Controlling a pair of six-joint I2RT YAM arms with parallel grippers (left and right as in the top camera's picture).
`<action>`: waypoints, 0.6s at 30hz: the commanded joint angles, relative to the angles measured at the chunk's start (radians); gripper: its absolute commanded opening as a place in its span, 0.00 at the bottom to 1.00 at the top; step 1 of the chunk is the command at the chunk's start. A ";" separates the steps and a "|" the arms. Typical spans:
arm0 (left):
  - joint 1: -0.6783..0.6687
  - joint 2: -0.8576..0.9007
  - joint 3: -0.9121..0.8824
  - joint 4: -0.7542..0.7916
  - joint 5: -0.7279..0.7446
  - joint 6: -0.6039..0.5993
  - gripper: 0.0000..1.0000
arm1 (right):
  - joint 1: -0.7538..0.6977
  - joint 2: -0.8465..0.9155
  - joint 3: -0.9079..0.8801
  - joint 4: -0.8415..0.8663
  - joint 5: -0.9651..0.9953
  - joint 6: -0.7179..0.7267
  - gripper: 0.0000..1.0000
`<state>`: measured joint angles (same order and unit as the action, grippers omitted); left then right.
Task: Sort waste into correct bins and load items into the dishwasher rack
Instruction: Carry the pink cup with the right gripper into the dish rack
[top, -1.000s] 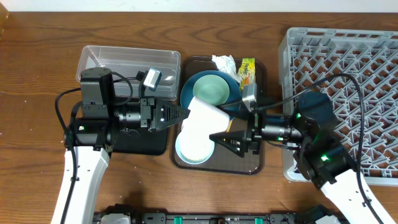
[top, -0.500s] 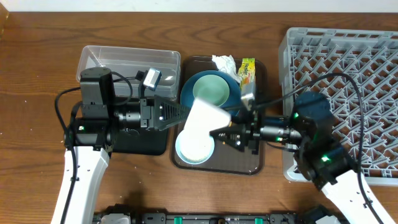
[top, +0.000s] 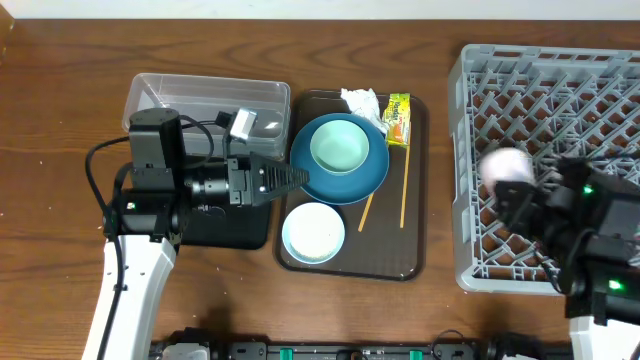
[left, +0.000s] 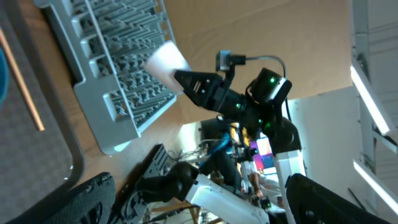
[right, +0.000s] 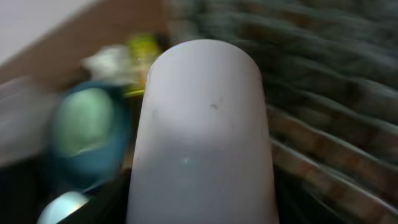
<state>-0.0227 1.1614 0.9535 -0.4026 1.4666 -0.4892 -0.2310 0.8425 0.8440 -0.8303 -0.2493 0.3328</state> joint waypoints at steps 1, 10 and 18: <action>0.000 -0.002 0.018 0.001 -0.038 0.025 0.94 | -0.094 0.005 0.030 -0.060 0.214 0.056 0.35; 0.000 -0.002 0.018 0.000 -0.047 0.044 0.95 | -0.139 0.143 0.030 -0.093 0.208 0.056 0.34; 0.000 -0.002 0.017 0.000 -0.047 0.044 0.95 | -0.139 0.274 0.051 -0.041 0.132 0.056 0.59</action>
<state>-0.0227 1.1614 0.9535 -0.4030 1.4250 -0.4667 -0.3660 1.0981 0.8619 -0.8692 -0.0753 0.3813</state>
